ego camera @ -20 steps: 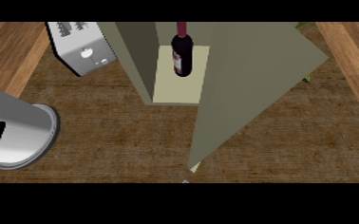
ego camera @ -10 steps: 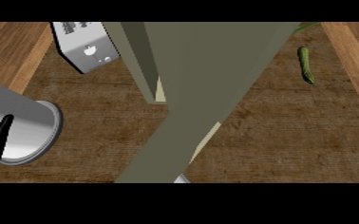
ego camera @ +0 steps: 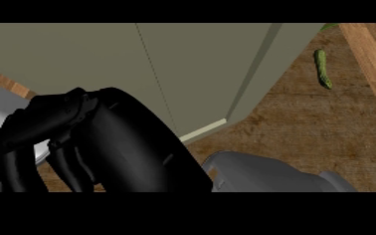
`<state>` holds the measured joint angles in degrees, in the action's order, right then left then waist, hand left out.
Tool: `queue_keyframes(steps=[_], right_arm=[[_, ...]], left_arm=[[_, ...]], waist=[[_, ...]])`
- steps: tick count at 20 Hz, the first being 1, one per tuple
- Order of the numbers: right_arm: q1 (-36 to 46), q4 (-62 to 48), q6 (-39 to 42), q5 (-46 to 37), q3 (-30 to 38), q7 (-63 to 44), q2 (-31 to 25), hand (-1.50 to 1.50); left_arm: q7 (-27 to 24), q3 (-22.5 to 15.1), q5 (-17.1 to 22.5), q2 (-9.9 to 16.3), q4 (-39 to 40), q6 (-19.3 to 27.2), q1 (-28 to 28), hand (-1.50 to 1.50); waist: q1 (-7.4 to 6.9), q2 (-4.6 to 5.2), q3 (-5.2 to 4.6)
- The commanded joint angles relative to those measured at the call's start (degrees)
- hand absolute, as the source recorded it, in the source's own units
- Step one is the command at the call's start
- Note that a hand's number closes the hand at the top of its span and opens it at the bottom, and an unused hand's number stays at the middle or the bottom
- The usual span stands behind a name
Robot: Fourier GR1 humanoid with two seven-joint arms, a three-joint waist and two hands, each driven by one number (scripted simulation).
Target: Pick up the wine, place it into the cabinet and close the cabinet
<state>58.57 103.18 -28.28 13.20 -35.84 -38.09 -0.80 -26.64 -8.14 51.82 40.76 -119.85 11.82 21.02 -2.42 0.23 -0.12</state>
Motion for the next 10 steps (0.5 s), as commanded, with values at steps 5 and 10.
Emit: queue_keyframes(steps=[5,10], right_arm=[[12.1,-19.4,1.9,-2.8,3.5,6.5,0.8,1.50],[12.2,-31.4,8.8,0.4,11.7,14.0,0.8,1.50]], left_arm=[[1.1,-0.3,-2.2,-2.6,0.6,0.5,-0.4,-1.50],[1.6,3.5,-1.5,-2.6,1.9,-1.3,-0.4,-1.50]], waist=[[0.91,-0.23,0.05],[0.75,-0.01,0.07]])
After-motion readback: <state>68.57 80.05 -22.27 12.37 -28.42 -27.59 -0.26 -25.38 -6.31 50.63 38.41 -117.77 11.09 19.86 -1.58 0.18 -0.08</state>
